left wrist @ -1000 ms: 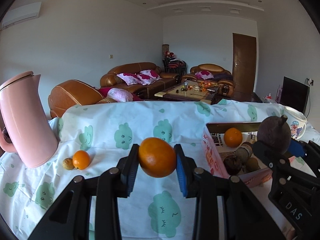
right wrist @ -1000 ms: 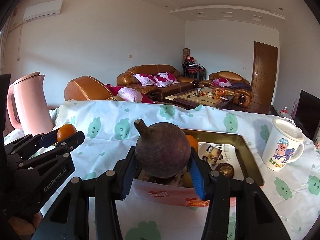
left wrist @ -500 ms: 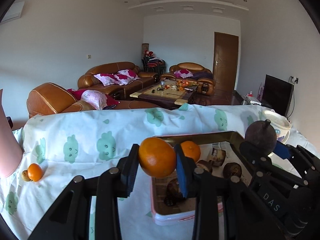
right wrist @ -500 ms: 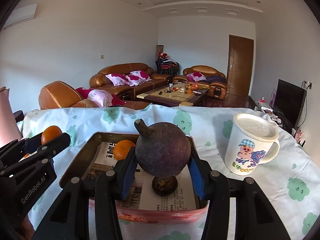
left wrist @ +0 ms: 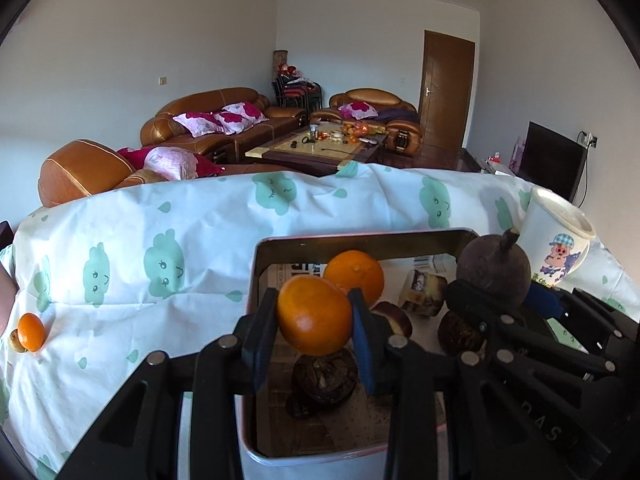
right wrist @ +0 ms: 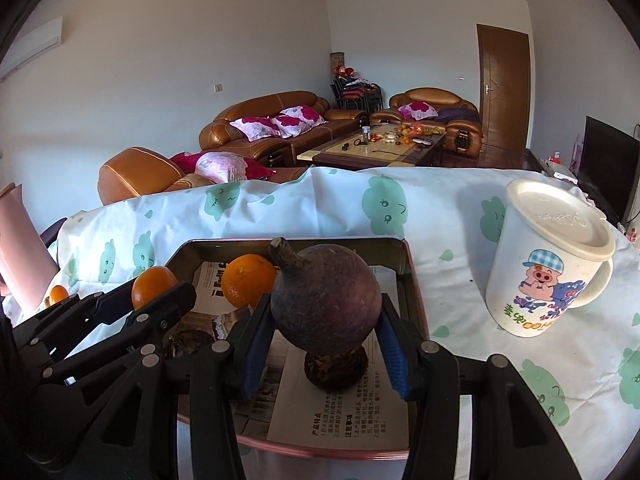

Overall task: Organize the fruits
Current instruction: 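Lower the mangosteen and orange into the tray and open both tools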

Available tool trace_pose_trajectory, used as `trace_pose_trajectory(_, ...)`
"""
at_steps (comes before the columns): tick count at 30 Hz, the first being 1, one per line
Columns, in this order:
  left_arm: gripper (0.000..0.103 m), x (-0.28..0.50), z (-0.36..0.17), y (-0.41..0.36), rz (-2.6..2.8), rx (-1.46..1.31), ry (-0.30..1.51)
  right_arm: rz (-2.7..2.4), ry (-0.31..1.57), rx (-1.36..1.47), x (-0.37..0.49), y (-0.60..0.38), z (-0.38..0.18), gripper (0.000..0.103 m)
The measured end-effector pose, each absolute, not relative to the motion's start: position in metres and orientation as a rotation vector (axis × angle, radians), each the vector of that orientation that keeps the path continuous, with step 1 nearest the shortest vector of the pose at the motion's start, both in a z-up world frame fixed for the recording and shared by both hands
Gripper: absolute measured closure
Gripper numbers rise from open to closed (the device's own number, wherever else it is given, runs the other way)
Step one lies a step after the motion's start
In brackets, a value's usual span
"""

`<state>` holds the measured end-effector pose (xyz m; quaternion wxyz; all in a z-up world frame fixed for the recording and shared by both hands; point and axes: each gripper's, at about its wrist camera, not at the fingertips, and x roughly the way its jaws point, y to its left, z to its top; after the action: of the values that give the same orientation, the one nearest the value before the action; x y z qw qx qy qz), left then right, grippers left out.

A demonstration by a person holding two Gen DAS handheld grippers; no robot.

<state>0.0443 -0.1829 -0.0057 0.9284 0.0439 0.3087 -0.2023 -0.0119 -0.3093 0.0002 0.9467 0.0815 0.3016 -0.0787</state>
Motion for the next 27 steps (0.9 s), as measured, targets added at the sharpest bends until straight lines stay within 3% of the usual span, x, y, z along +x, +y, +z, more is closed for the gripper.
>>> trace_pose_trajectory(3,0.065,0.045,-0.007,-0.181,-0.409,0.08,0.646,-0.109,0.634,0.214,-0.007,-0.315,-0.003,0.051)
trace_pose_trajectory(6,0.056,0.043,-0.005,-0.175,-0.396,0.064,0.636,-0.032,0.657,0.279,-0.003,-0.321,-0.008,0.051)
trace_pose_trajectory(8,0.044,0.041,-0.004,-0.17,-0.367,0.054,0.626,-0.014,0.641,0.294,-0.005,-0.323,-0.006,0.05)
trace_pose_trajectory(10,0.023,0.041,-0.003,-0.162,-0.328,0.024,0.624,0.008,0.634,0.306,-0.005,-0.324,-0.005,0.049)
trace_pose_trajectory(13,0.006,0.04,-0.002,-0.148,-0.312,-0.045,0.617,0.05,0.603,0.354,-0.009,-0.327,-0.002,0.047)
trace_pose_trajectory(16,0.0,0.038,0.0,-0.14,-0.307,-0.082,0.601,0.09,0.565,0.383,-0.014,-0.326,0.002,0.044)
trace_pose_trajectory(24,0.0,0.031,0.008,-0.138,-0.287,-0.029,0.565,0.066,0.458,0.377,-0.032,-0.322,0.016,0.041)
trace_pose_trajectory(27,0.0,0.028,0.013,-0.132,-0.254,-0.017,0.534,-0.047,0.39,0.245,-0.042,-0.309,0.025,0.032)
